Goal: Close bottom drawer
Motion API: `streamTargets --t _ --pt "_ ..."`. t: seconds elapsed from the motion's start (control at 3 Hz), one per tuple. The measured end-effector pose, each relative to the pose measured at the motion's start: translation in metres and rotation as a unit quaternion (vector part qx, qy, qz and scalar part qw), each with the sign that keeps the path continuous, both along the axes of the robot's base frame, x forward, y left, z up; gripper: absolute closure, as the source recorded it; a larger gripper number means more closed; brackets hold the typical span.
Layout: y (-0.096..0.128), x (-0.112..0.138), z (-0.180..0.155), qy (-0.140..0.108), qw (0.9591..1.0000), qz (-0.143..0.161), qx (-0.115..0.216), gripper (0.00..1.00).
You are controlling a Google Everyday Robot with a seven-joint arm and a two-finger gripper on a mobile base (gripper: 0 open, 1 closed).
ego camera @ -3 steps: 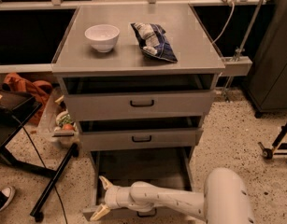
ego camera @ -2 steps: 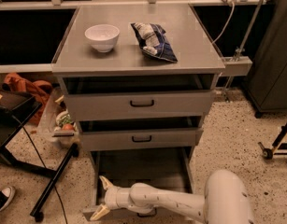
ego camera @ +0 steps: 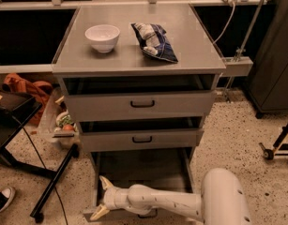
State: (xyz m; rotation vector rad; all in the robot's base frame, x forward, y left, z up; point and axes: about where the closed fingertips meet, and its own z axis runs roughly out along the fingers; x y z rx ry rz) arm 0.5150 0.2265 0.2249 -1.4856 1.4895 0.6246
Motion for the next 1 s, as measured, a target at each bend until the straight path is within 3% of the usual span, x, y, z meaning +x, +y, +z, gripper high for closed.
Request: streamTargets --t 0.33,1.0 --pt "-0.0011 0.0070 -0.0092 -0.005 0.9999 -0.005 -0.009 0.00" --pt "-0.0063 0.0141 -0.0123 -0.009 0.9999 -0.010 -0.010 0.42"
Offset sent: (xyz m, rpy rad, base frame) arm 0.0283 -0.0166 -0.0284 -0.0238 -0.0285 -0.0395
